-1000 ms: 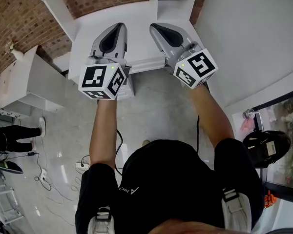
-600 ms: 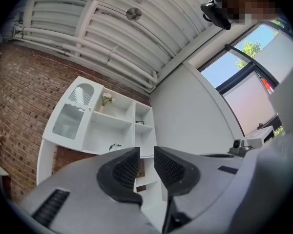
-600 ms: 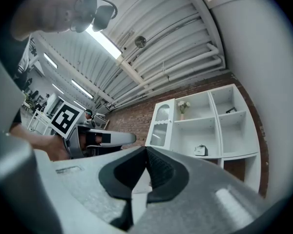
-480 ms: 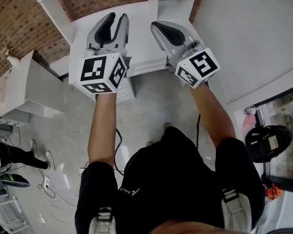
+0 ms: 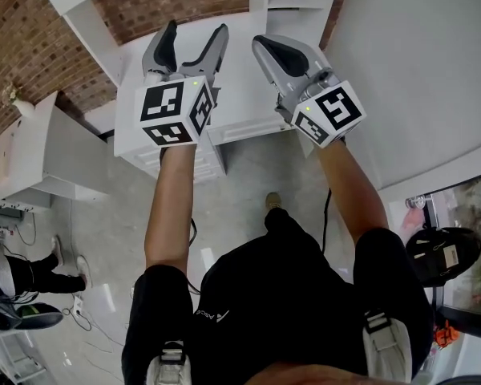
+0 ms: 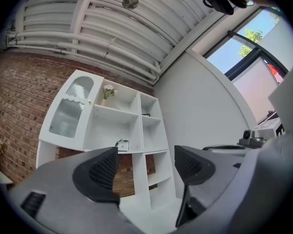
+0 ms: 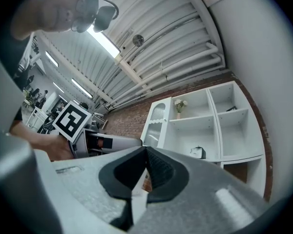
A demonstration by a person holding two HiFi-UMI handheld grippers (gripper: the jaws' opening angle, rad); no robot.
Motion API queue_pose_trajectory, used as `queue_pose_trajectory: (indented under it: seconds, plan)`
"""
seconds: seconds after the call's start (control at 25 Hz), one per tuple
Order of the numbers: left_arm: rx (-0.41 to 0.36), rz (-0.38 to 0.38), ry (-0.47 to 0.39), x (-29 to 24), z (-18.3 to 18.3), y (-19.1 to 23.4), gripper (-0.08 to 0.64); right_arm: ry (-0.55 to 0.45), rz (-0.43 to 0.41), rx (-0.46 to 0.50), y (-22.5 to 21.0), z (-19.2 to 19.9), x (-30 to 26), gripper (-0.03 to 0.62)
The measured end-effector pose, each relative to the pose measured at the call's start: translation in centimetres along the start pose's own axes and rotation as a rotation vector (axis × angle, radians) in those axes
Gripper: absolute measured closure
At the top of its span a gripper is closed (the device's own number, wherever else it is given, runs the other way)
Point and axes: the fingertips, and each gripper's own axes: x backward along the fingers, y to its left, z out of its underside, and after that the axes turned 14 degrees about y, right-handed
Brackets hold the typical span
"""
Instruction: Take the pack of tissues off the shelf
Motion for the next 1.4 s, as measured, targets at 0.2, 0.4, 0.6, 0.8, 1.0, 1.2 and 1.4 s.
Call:
queue_pose_trajectory:
  seconds: [0.2, 0.4, 0.6, 0.8, 1.0, 1.2, 1.4]
  plan:
    - [-0.003, -0.025, 0.017, -6.1, 0.1, 0.8, 0.186, -0.007, -0.007, 0.002, -5.2, 1.9, -1.9, 0.591]
    - [-0.009, -0.063, 0.030, -13.6, -0.3, 2.2, 0.169, -0.007, -0.026, -0.004, -11.6, 4.0, -4.5, 0.591]
    - [-0.008, -0.113, 0.046, -20.2, -0.7, 3.8, 0.156, -0.009, -0.059, -0.003, -17.2, 5.6, -7.2, 0.591]
    - [-0.007, -0.158, 0.056, -25.7, -1.2, 5.0, 0.147, -0.013, -0.090, 0.003, -21.3, 7.0, -8.8, 0.591]
    - [-0.002, -0.202, 0.075, -29.8, -2.0, 6.8, 0.138, -0.011, -0.119, 0.005, -23.7, 8.0, -10.5, 0.591]
    - [-0.011, -0.213, 0.106, -33.2, -2.7, 8.6, 0.123, -0.015, -0.120, -0.005, -25.2, 8.6, -12.2, 0.591]
    - [-0.005, -0.212, 0.126, -36.1, -2.9, 11.0, 0.100, -0.012, -0.097, 0.003, -26.1, 8.9, -14.4, 0.591]
